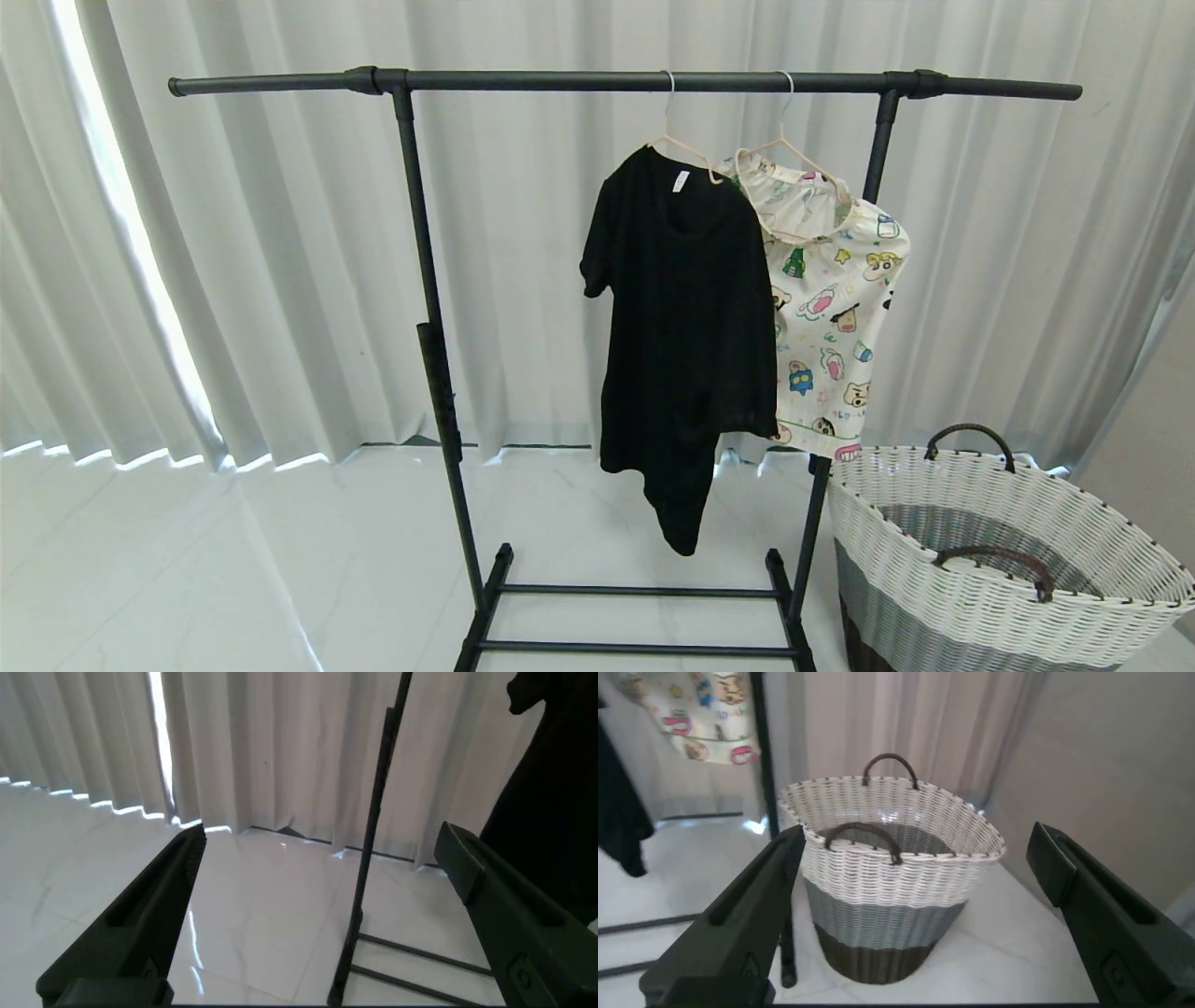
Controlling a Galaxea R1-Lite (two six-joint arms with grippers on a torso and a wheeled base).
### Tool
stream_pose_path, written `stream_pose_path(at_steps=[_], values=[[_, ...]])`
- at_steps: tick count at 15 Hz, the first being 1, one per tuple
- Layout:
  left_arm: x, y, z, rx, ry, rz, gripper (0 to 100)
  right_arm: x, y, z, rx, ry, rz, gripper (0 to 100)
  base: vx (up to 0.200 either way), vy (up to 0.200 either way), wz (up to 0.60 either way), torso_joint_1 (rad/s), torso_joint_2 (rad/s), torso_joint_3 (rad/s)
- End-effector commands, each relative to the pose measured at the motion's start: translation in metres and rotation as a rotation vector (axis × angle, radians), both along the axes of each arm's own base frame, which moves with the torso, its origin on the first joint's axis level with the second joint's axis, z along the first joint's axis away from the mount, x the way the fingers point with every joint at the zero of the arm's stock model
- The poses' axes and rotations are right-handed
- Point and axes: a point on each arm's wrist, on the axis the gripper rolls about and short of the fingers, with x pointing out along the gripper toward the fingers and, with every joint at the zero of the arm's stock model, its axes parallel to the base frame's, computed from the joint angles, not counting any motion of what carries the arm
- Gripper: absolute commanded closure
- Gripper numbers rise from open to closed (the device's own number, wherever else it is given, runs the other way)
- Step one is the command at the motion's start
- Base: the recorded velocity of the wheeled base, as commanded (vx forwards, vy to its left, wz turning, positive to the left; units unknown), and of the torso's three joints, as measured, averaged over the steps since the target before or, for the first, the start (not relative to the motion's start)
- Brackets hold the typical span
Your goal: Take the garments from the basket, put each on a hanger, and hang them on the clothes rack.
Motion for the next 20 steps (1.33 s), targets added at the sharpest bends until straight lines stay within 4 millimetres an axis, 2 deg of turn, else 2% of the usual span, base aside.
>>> stream_pose_path(at_steps=[1,3,6,8,20], values=[[0.0004,-0.0015,-0.0003,-0.021,-0.003,-0.071,0,-0.0025,0.0002,-0.0010,0.006,-0.028,0.032,0,0.000,0.000,0.00,0.000,0.00,0.000],[0.0008,-0.0037,-0.0004,-0.077,-0.009,-0.171,0,-0.0025,0.0004,-0.0023,0.074,-0.023,0.043,0,0.000,0.000,0.00,0.000,0.00,0.000],[0.0009,-0.0056,-0.0018,0.032,0.021,-0.250,0,-0.0024,0.0033,-0.0062,0.000,0.021,0.167,0,0.000,0.000,0.00,0.000,0.00,0.000],[0.0030,-0.0055,-0.0029,-0.036,0.063,-0.256,0,-0.0022,0.0032,-0.0065,0.068,0.026,0.166,0,0.000,0.000,0.00,0.000,0.00,0.000],[0.0008,-0.0055,-0.0037,-0.046,0.034,-0.247,0,-0.0024,0.0032,-0.0067,0.052,0.025,0.166,0,0.000,0.000,0.00,0.000,0.00,0.000]])
